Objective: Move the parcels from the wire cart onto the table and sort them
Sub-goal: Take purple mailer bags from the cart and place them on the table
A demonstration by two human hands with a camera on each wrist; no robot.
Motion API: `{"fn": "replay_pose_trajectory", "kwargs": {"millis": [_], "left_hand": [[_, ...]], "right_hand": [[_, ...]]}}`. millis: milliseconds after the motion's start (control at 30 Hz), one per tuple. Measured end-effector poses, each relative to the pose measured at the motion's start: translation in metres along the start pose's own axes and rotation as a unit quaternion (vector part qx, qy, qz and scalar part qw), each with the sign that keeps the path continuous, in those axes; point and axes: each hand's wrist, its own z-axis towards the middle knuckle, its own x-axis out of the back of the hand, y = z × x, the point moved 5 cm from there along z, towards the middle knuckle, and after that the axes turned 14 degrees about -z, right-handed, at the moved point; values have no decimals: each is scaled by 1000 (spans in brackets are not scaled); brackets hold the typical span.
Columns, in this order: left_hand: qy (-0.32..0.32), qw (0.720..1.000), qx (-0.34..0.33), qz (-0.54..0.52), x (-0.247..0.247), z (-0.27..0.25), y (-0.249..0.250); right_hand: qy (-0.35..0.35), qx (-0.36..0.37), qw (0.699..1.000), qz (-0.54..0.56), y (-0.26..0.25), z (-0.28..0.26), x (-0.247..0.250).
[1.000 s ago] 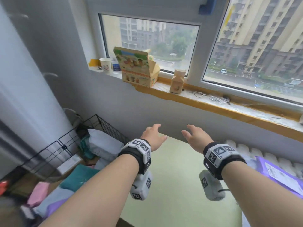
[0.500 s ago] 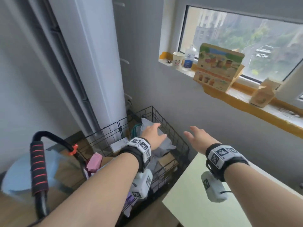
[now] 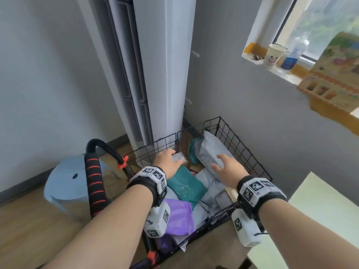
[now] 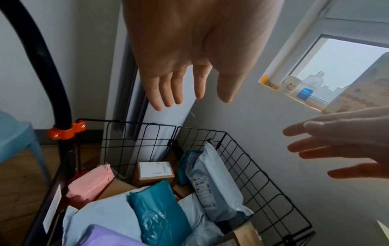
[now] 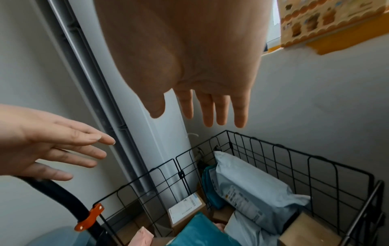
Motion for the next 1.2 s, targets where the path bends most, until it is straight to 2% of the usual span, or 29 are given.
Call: {"fn": "replay_pose_trajectory", "kwargs": {"millis": [200,467,667,900,1200], "left_hand": [[-30,998,48,4,-16,23,-42],[-31,992,119,-20,-28,74,-98],[-55,985,158,-45,-62,114,-146],[-74,968,236,-50,-106,127,-223],[-66,965,242,-80,-153,135,-275]], "right_hand": [[-43,-8,999,-11,-14,32,-34],[-123,3,992,-21,-27,91,-90],[-184,-15,983,-9,-26,137,-148],[-256,-24,966,-8,-20,162,-229],[-309,-43,950,-11,-13,177,-303]]}}
